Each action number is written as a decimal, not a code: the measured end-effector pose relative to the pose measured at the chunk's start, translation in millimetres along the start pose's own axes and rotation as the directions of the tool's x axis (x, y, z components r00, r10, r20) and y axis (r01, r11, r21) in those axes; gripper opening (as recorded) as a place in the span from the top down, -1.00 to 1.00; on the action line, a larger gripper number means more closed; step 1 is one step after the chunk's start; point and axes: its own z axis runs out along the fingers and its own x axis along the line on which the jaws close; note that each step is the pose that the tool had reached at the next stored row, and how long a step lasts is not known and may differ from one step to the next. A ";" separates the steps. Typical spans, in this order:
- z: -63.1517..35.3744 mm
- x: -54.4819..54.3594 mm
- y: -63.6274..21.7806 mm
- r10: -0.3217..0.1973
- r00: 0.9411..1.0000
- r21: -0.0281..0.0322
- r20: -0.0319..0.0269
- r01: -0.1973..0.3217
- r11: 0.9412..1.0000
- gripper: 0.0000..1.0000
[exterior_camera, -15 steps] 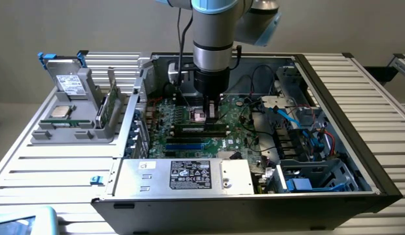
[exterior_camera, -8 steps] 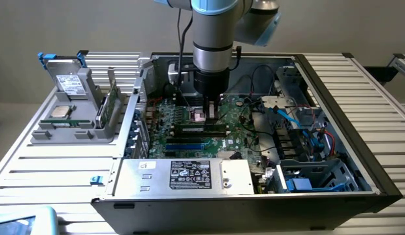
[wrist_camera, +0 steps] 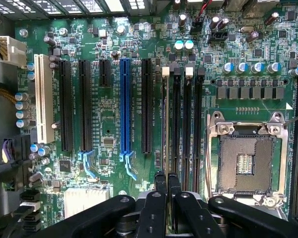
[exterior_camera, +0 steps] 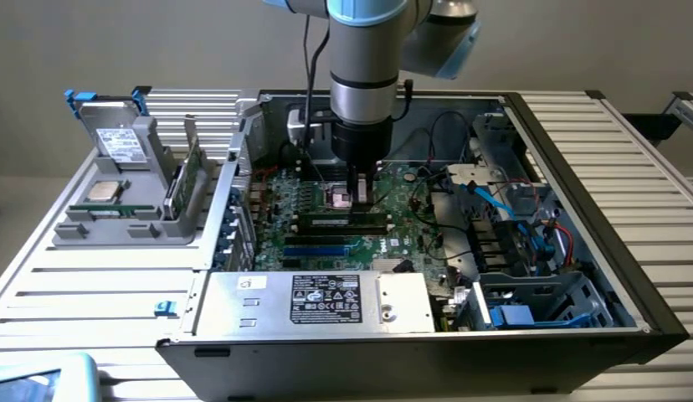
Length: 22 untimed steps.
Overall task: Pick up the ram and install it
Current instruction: 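Insert the ram into the slot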
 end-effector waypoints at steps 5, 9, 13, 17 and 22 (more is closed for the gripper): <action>1.2 -0.1 0.0 0.000 1.000 0.000 0.001 0.000 1.000 0.74; 2.0 -0.1 0.0 0.000 1.000 0.000 0.002 0.000 1.000 0.74; 3.6 -0.3 0.0 0.001 1.000 0.000 0.003 -0.001 1.000 0.74; 5.0 -0.3 0.1 0.001 1.000 0.000 0.003 -0.001 1.000 0.74; 6.5 -0.5 0.1 0.001 1.000 0.000 0.003 -0.001 1.000 0.74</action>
